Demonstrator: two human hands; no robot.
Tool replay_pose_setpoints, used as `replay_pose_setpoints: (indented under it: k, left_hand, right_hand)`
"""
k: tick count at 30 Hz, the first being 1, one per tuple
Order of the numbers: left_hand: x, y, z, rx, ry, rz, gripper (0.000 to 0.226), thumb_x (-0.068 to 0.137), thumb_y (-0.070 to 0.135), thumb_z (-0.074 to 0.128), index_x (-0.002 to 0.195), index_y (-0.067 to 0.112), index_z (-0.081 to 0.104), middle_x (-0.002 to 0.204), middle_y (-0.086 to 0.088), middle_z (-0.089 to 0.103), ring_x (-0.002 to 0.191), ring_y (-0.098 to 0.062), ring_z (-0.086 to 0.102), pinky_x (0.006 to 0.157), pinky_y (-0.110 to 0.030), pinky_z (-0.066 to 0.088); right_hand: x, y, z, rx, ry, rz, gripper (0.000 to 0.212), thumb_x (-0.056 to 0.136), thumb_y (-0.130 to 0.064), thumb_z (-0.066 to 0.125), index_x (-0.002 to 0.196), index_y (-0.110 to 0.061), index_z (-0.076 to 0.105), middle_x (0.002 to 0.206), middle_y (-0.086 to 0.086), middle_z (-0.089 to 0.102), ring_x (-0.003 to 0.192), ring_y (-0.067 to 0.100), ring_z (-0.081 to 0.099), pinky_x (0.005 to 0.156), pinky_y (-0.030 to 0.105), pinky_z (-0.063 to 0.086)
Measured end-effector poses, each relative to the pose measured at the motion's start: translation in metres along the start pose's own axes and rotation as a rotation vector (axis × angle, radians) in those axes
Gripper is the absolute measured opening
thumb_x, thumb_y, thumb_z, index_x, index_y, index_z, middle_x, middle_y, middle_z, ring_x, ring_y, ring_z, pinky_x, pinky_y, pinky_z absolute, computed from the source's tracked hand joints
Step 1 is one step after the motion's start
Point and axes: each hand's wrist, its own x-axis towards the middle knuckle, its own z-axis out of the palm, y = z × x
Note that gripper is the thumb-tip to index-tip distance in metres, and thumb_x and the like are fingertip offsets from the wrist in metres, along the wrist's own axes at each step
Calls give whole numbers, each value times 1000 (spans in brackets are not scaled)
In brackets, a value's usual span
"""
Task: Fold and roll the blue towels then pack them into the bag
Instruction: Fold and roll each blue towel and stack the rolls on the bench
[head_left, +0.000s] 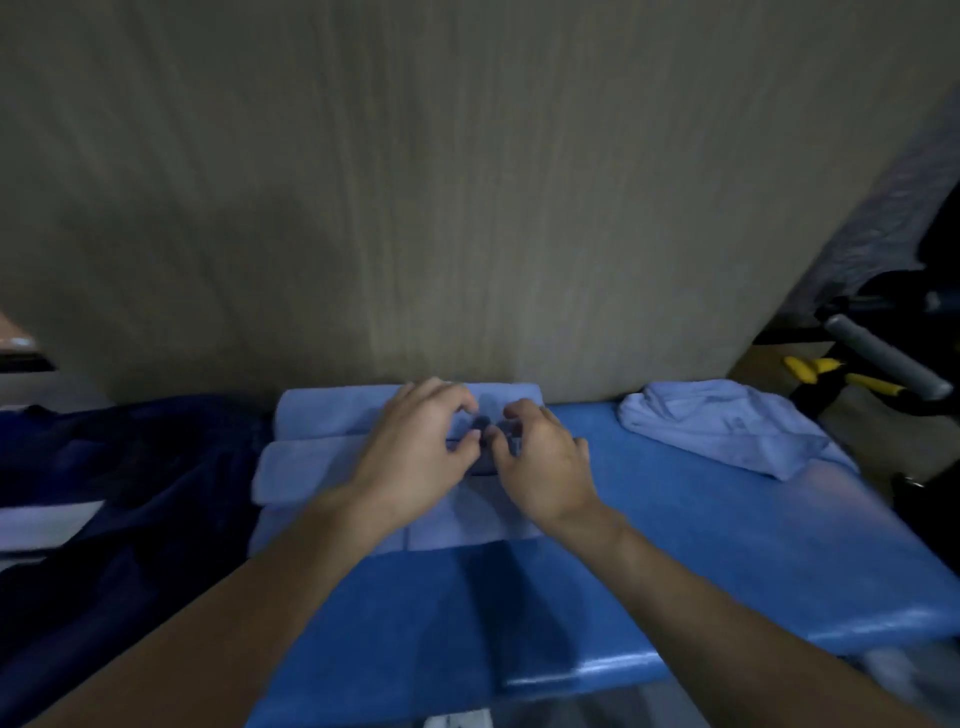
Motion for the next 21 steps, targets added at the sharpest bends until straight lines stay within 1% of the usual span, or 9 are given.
replay_pose_setpoints:
  k: [2,4,7,9,13,15,16,19,21]
  left_hand:
    - [25,30,30,-23,-71,84,15,82,20,65,97,16,66,94,0,62,93,-26,57,85,-39,45]
    - [48,58,65,-39,-150,140,13,83,21,64,96,19,65,94,1,61,94,-26,59,85,-39,47]
    - [76,90,121,-70,-255,154,14,85,25,65,99,21,64,103,2,63,99,-23,61,86,-40,49]
    - [89,105,157,-52,-310,166,17,86,25,65,102,20,65,108,1,64,102,-23,61,88,-39,49]
    - [112,113,210,75,-424,206,30,88,24,63,117,15,64,125,-3,60,117,-22,56,97,-36,45]
    - [121,111,227,175,-501,224,42,89,26,60,129,14,56,135,-3,54,126,-23,49,102,-36,41]
    - [122,109,233,242,-553,216,49,90,28,57,136,15,49,139,-3,50,129,-23,47,104,-36,39]
    - [119,109,240,396,-665,181,63,93,33,51,150,19,26,147,-1,43,134,-23,41,107,-41,33]
    - [115,112,239,457,-668,208,70,93,35,49,153,20,16,145,-1,44,134,-22,40,108,-45,29]
  right_hand:
    - [8,41,-26,-35,39,73,29,95,-41,49,118,-22,54,118,-1,60,113,22,56,93,38,35]
    - [12,87,-52,-112,52,152,29,95,-38,48,118,-21,54,121,1,60,116,23,54,93,37,34]
    - [16,155,-85,-261,-28,231,29,97,-34,45,120,-18,51,126,4,56,120,26,51,95,39,34]
    - [17,195,-99,-335,-96,238,35,96,-33,45,128,-19,48,132,3,51,125,24,47,99,39,33]
    - [19,247,-109,-353,-181,156,49,94,-33,47,141,-21,38,148,-2,37,139,16,31,112,37,24]
    - [20,263,-108,-364,-243,133,55,96,-37,46,147,-22,30,154,-3,30,143,15,26,116,39,20]
    - [19,269,-107,-371,-274,132,57,96,-40,45,148,-23,28,154,-3,30,142,16,28,115,40,21]
    - [14,280,-105,-504,-323,71,59,97,-44,40,149,-22,22,149,-2,37,135,20,38,108,43,25]
    - [10,282,-108,-594,-302,16,60,99,-44,36,150,-19,18,147,1,40,132,22,40,104,45,26]
